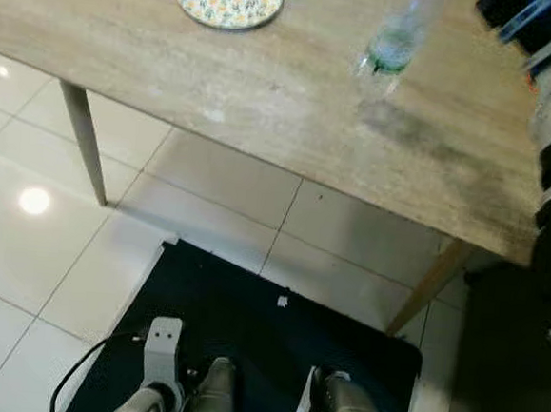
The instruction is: Restocking fridge
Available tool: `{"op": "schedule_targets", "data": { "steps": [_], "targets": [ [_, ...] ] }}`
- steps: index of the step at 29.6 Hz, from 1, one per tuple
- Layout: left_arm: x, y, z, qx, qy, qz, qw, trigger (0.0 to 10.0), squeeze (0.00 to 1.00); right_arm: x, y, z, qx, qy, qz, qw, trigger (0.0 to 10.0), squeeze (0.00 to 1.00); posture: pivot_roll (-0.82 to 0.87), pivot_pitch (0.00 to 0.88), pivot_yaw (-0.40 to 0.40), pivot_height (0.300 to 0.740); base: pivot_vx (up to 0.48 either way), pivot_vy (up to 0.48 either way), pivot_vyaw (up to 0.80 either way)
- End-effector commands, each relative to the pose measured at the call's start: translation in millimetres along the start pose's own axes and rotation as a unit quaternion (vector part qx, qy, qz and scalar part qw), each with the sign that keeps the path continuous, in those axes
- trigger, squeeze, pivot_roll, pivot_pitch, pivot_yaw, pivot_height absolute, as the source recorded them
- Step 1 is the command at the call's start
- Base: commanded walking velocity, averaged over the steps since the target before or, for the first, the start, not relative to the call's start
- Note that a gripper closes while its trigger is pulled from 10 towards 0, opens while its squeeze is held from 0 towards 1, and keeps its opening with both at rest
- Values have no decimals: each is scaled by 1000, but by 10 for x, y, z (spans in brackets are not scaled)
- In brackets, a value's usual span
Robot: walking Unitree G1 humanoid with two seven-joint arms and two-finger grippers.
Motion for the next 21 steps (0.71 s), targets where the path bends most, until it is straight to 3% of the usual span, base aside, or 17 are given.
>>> {"op": "schedule_targets", "data": {
  "steps": [1,4,18,19,20,21],
  "targets": [
    [-42,-207,95,-16,-5,-35,999,10000,0,-7,-62,-86,-26,29,-12,999,0,0,78,160,-58,740,0,0,0],
    [-37,-217,96,-15,-5,-39,999,10000,0,-9,-247,-223,-20,54,-27,998,0,0,75,145,-59,740,0,0,0],
    [-127,-408,15,-17,11,-81,996,10000,0,-88,-520,-262,-2,28,-54,998,0,0,77,112,-50,740,0,0,0],
    [-146,-435,-13,-18,16,-87,996,10000,0,-95,-546,-265,-4,24,-59,998,1765,0,75,109,-47,740,0,0,0],
    [-184,-495,-57,-19,24,-101,994,10000,0,-106,-589,-279,-7,22,-66,998,4863,0,74,107,-46,740,0,0,0],
    [-184,-495,-57,-19,24,-101,994,10000,0,-106,-589,-279,-7,22,-66,998,4863,0,74,107,-46,740,0,0,0]
  ]
}}
Point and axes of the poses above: a point about 5 cm out from each wrist's last joint towards the gripper, its own x axis pointing out of the wrist towards the gripper, its own y axis along the axis of the wrist's last joint, z = x × y, the point moved 4 cm from there along x, pointing out of the wrist towards the gripper, and after that the axes turned 6 degrees about x, right-handed, at the moved point
